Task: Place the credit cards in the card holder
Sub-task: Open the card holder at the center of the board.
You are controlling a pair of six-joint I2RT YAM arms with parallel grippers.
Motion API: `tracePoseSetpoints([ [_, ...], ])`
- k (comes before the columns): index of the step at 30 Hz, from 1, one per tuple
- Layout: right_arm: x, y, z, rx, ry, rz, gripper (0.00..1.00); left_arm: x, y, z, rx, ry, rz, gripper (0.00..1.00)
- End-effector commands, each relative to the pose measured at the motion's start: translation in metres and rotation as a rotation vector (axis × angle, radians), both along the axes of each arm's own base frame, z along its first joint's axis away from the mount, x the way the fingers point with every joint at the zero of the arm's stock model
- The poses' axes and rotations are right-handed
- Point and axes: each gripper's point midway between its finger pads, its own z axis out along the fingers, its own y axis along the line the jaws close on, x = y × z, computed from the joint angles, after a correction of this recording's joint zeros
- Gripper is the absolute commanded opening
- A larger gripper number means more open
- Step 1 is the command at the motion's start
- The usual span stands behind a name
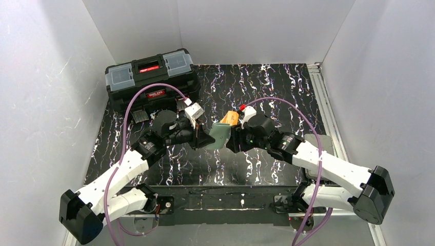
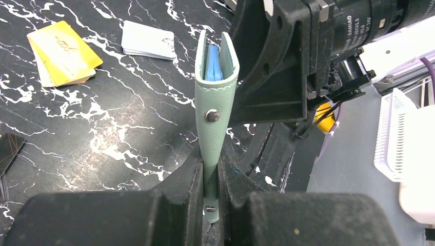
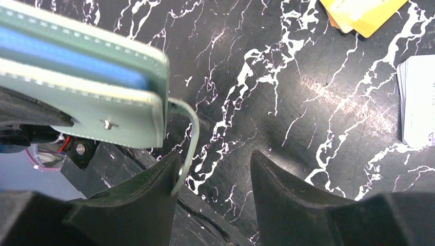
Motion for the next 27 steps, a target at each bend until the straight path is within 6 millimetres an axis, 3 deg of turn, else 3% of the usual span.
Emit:
tracePoseSetpoints([
  [1,0.009,0.008,0.024,0.094,-0.058,-0.028,0.58,-0.011,0.0,0.009,-0.04,-0.021,-0.045,0.0],
  [5,0.006,0.014,0.037,0.133,-0.07,0.007,0.59,-0.011,0.0,0.007,-0.04,-0.023,-0.045,0.0],
  [10,0.01,0.007,0.037,0.111,-0.073,-0.032,0.53,-0.013,0.0,0.012,-0.051,-0.036,-0.058,0.0],
  [17,0.009,0.004,0.029,0.093,-0.061,-0.043,0.31,-0.017,-0.001,0.021,-0.07,-0.043,-0.075,0.0],
  [21,0.007,0.004,0.033,0.116,-0.067,-0.036,0.13,-0.019,-0.001,0.017,-0.066,-0.034,-0.081,0.0],
  [24,0.002,0.003,0.038,0.128,-0.075,-0.013,0.01,-0.018,0.001,0.005,-0.041,-0.035,-0.078,0.24],
  [27,-0.006,0.003,0.036,0.132,-0.057,0.021,0.01,-0.014,0.006,-0.015,0.016,-0.04,-0.061,0.39],
])
